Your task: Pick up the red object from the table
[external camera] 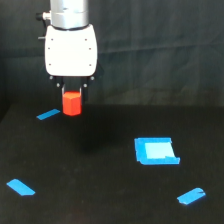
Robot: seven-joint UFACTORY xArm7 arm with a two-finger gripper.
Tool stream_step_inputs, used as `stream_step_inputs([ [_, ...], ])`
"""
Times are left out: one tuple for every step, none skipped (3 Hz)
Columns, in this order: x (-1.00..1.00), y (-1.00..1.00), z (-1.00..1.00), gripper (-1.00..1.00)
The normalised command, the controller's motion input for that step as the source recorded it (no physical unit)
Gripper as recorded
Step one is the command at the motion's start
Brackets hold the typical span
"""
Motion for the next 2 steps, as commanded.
stream_step_inputs([
  [0.03,0.0,0.08,-1.0],
  [0.07,-0.03,-0.04,-0.99],
])
